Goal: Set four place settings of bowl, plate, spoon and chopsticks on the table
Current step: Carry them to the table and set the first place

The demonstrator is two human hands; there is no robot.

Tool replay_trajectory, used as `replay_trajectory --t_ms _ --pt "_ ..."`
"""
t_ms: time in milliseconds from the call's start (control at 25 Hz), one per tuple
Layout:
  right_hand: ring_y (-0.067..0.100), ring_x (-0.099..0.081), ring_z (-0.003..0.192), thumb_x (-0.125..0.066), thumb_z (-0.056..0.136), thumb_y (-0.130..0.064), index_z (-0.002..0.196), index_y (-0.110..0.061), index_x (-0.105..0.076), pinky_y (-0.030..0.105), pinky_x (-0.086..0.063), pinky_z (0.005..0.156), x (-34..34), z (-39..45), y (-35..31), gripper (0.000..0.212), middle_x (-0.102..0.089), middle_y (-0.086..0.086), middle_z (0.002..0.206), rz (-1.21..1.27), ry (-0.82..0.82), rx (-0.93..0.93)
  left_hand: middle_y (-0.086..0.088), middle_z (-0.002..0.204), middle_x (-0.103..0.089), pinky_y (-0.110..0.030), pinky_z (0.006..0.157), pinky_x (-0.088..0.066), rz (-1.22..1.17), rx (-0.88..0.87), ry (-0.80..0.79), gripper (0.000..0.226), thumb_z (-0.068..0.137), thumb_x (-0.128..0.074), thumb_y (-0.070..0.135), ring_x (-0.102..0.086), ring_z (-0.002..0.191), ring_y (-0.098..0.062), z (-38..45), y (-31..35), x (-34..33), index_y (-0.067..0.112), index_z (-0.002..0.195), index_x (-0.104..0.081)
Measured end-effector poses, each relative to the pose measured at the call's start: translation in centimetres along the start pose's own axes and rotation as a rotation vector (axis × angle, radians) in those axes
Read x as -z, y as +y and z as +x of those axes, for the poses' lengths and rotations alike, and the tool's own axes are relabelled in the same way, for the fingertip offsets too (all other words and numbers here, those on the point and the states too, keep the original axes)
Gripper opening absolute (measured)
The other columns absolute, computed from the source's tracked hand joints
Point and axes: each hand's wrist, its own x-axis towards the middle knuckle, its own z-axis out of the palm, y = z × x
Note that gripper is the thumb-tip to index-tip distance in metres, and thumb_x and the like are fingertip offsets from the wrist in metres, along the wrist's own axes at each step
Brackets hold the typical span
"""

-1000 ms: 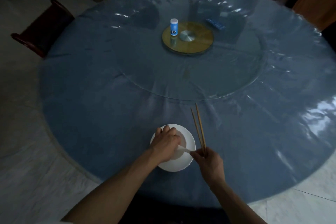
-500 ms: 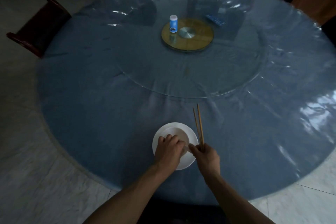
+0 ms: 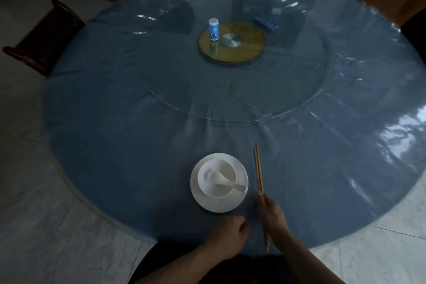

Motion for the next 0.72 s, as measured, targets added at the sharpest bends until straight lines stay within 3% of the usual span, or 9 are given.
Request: replay_trajectory --t_ms 120,200,360,440,560,720 --pt "0.016 -0.053 0.074 -0.046 0.101 -0.033 0.088 0.0 -0.063 0.027 -0.044 0.066 -0.6 0.7 -0.4 0.039 -0.061 0.005 0.078 0.039 -0.03 0.024 -0.008 0.076 -0.059 -0.032 0.052 -0.054 -0.358 0.195 -0.154 0.019 0.101 -0.043 0.022 -0.062 0.057 -0.017 0.8 -0.2 -1.2 0.011 0.091 -0.055" --pt "0.017 -0.053 0.079 -0.049 0.099 -0.035 0.089 -0.002 -0.064 0.032 -0.045 0.071 -1.1 1.3 -0.4 0.038 -0.062 0.007 0.081 0.023 -0.057 0.013 -0.001 0.072 -0.056 -0.023 0.047 -0.05 -0.495 0.244 -0.138 0.016 0.1 -0.048 0.016 -0.057 0.052 -0.007 1.1 -0.2 -1.4 0.016 0.086 -0.056" --pt "0.014 -0.052 0.072 -0.055 0.097 -0.035 0.078 -0.015 -0.063 0.029 -0.043 0.066 -1.9 1.7 0.0 0.029 -0.058 -0.003 0.069 -0.01 -0.1 0.009 0.003 0.066 -0.057 -0.019 0.05 -0.04 -0.525 0.254 -0.091 0.021 0.092 -0.065 0.018 -0.049 0.054 -0.004 1.7 -1.7 -1.3 0.023 0.072 -0.06" --pt "0.011 -0.053 0.065 -0.058 0.094 -0.038 0.081 -0.014 -0.065 0.028 -0.043 0.061 -2.0 1.4 0.4 0.029 -0.058 -0.005 0.067 -0.083 -0.12 0.004 0.004 0.064 -0.057 -0.018 0.046 -0.039 -0.565 0.288 -0.088 0.022 0.091 -0.066 0.015 -0.049 0.053 -0.005 1.6 -2.3 -1.1 0.024 0.071 -0.062" --pt "0.009 -0.049 0.054 -0.066 0.088 -0.041 0.069 -0.016 -0.061 0.027 -0.04 0.051 -2.1 1.2 0.9 0.031 -0.054 -0.007 0.056 -0.18 -0.127 0.012 0.005 0.064 -0.06 -0.014 0.042 -0.039 -0.618 0.316 -0.043 0.02 0.091 -0.065 0.011 -0.05 0.046 0.001 1.4 -2.5 -0.9 0.022 0.074 -0.062" --pt "0.005 -0.057 0.051 -0.066 0.089 -0.031 0.078 -0.017 -0.073 0.022 -0.045 0.044 -1.9 0.6 1.0 0.019 -0.064 -0.005 0.057 -0.156 -0.161 0.019 0.007 0.058 -0.06 -0.019 0.044 -0.038 -0.654 0.36 0.072 0.02 0.09 -0.064 0.009 -0.052 0.051 -0.007 1.6 -2.5 -0.9 0.02 0.073 -0.063"
